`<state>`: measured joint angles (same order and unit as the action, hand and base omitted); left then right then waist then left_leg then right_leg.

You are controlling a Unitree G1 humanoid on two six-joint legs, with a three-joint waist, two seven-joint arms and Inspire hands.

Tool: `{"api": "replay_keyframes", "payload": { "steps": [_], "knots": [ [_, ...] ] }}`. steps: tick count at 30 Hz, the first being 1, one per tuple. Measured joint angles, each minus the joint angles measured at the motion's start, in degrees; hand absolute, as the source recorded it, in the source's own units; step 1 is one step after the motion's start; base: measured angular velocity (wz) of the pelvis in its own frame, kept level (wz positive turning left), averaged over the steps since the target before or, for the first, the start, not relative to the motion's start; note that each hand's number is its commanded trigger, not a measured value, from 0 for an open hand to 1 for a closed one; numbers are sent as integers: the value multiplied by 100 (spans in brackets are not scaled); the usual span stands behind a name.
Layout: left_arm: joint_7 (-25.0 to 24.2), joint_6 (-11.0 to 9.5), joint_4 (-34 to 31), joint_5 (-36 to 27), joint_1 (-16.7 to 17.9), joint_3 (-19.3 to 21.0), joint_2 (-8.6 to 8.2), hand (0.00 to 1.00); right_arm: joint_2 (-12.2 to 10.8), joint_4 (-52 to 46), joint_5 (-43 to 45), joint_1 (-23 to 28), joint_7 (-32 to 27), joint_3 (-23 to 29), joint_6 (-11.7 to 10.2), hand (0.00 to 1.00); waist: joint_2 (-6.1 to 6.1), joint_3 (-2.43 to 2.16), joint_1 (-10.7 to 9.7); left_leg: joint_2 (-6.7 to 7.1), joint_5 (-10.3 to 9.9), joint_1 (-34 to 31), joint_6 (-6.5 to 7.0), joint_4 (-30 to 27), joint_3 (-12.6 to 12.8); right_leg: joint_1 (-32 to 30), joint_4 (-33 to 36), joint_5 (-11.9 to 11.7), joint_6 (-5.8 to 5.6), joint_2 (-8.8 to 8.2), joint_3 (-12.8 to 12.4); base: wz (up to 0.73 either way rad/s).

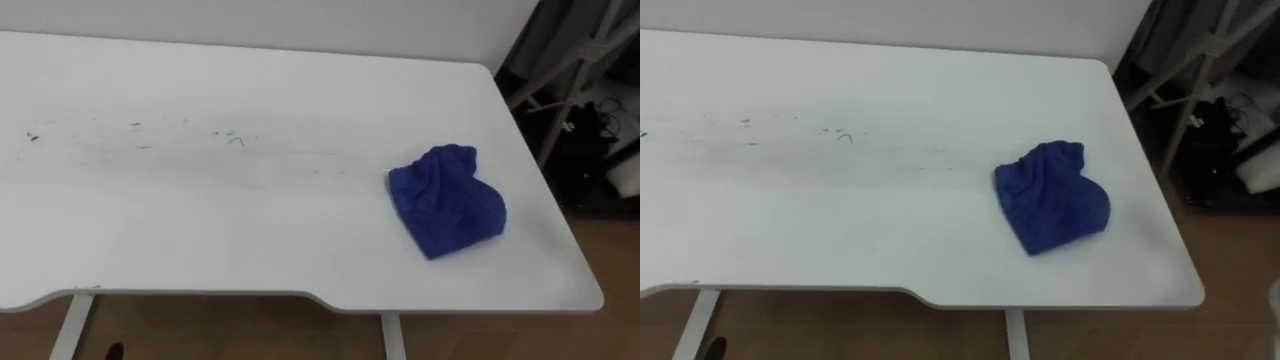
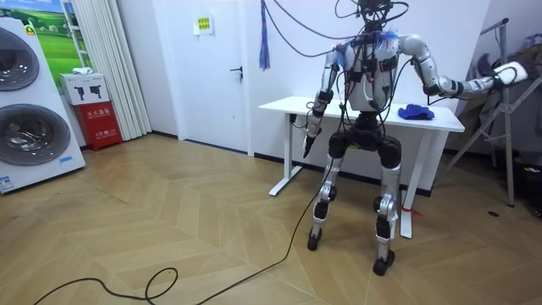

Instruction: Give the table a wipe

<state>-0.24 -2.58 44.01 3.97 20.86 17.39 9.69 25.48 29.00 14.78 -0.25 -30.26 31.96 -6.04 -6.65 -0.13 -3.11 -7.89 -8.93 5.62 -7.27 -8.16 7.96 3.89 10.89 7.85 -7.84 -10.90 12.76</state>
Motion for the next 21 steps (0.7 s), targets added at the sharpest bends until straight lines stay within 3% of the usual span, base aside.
{"api": "replay_keyframes", "payload": {
  "steps": [4,8,9,12,16,18,21],
  "knots": [
    [11,10,39,-9,14,96,23,0,19,752,-922,579,-82,317,66,0,-45,-5,-116,-29,-41,33,-10,0,88,1,5,-4,7,35,-91,-9],
    [14,23,213,-83,-14,96,27,0,-22,2102,-1634,999,-72,305,182,0,3,-6,-158,-53,-61,111,-21,40,186,-3,13,-8,12,56,-166,-13],
    [20,29,243,-139,-32,96,27,0,-36,2312,-1796,1027,-54,305,220,0,-71,-6,-162,-53,-62,111,-21,41,195,-9,14,-8,13,57,-172,-8],
    [94,116,338,-204,-131,92,21,0,-119,3162,-2464,1177,146,298,350,0,25,5,-160,-61,-71,132,-25,48,217,-3,17,-10,15,67,-189,-3],
    [134,135,486,-198,-212,69,9,0,-584,3796,-2925,1335,532,83,438,0,125,16,-141,-92,-93,183,-44,43,260,21,11,-17,27,96,-184,-4],
    [141,134,772,-137,-254,40,9,0,-823,4037,-2893,1361,753,-171,458,0,198,-16,-137,-93,-127,190,-61,41,261,52,-2,-18,28,95,-181,-3],
    [237,188,910,3,-248,-90,-52,0,-1184,4171,-2765,1356,1142,-776,668,0,284,-27,-98,-99,-183,232,-54,14,269,103,-7,-19,26,96,-170,-2]
  ]
}}
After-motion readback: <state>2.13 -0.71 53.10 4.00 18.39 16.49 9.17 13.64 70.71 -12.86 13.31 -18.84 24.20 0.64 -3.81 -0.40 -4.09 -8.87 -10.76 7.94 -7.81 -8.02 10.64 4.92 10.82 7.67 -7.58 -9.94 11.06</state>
